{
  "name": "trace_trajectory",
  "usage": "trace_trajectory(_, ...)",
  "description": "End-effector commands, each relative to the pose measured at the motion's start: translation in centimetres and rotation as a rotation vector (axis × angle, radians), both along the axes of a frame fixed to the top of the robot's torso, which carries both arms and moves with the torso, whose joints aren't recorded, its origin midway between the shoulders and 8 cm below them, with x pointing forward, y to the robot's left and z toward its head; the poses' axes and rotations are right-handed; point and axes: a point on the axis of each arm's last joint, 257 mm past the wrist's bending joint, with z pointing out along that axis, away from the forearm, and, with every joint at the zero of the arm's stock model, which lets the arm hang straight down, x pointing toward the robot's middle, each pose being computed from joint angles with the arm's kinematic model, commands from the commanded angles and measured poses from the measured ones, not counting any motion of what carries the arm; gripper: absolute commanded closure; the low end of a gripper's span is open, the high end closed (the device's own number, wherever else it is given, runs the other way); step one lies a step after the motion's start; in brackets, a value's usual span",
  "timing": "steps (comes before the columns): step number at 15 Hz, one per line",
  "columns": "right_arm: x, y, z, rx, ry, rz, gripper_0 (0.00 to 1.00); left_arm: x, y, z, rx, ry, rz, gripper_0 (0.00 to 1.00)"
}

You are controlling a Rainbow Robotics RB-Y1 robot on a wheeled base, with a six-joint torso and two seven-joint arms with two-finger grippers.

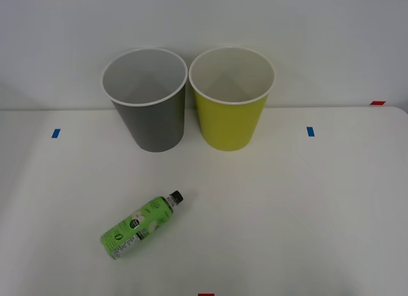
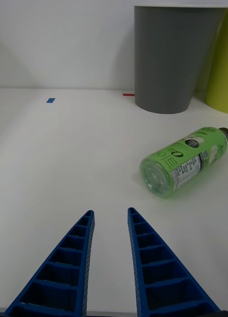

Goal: Put cans in the gray bin and PET bottles in the light green bin.

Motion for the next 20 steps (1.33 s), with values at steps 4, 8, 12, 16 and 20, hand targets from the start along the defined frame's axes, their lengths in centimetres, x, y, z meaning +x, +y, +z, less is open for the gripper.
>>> trace_trajectory(4,0.0,0.0,0.0,0.0,0.0,0.0,1.0,0.0,0.0,0.0,0.0,0.0,0.0,1.0)
trace_trajectory(8,0.0,0.0,0.0,0.0,0.0,0.0,1.0,0.0,0.0,0.0,0.0,0.0,0.0,1.0)
trace_trajectory(12,0.0,0.0,0.0,0.0,0.0,0.0,1.0,-0.4,-0.2,-1.0,-0.013,0.016,-0.022,0.46)
trace_trajectory(16,0.0,0.0,0.0,0.0,0.0,0.0,1.0,-1.1,0.1,-1.2,-0.007,0.049,-0.086,0.06)
trace_trajectory(20,0.0,0.0,0.0,0.0,0.0,0.0,1.0,-0.4,2.6,-0.6,-0.01,0.06,-0.139,0.0)
